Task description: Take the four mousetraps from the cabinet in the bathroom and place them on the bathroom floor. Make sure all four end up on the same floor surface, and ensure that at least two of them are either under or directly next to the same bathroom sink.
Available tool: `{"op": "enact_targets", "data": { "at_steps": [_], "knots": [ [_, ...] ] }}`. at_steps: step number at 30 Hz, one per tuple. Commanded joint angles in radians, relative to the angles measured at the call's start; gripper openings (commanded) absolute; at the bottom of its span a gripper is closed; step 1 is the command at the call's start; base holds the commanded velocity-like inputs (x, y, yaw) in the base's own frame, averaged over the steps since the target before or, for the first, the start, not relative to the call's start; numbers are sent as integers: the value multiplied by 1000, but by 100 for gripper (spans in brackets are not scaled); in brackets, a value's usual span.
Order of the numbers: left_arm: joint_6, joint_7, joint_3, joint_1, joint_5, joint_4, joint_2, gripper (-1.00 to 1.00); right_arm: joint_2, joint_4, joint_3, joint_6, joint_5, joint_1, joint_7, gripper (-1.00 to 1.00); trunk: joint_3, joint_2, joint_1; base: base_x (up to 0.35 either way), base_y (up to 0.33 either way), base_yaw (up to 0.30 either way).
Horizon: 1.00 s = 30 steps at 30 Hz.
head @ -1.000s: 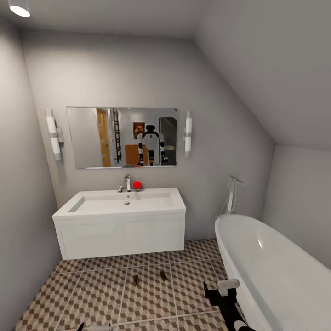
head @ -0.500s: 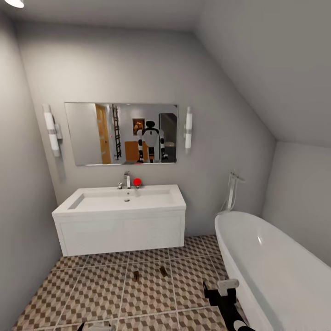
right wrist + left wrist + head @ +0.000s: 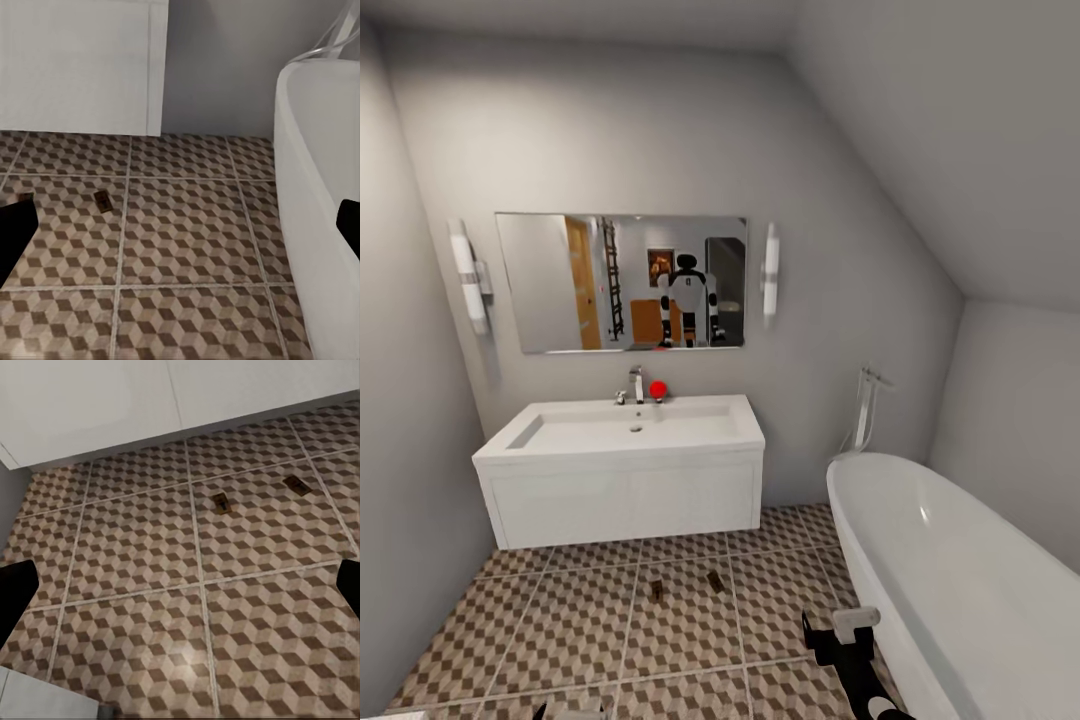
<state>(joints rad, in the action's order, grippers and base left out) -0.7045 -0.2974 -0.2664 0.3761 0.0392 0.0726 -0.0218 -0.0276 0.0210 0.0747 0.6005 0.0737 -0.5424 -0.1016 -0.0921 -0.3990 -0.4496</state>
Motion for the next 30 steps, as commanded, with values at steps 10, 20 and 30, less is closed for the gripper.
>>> {"op": "enact_targets", "data": {
  "at_steps": [10, 20, 30],
  "knots": [
    [-1, -4, -9, 1, 4, 4, -2, 100, 0, -1, 7, 1, 8, 0, -10, 100, 17, -1, 0, 0, 0, 0],
    [-1, -4, -9, 1, 4, 4, -3, 100, -1, -1, 8, 0, 8, 0, -10, 100, 33, -1, 0, 0, 0, 0],
    [-1, -3, -9, 1, 4, 4, -3, 100, -2, -1, 7, -18, 8, 0, -10, 100, 49, -1, 0, 0, 0, 0]
  ]
}}
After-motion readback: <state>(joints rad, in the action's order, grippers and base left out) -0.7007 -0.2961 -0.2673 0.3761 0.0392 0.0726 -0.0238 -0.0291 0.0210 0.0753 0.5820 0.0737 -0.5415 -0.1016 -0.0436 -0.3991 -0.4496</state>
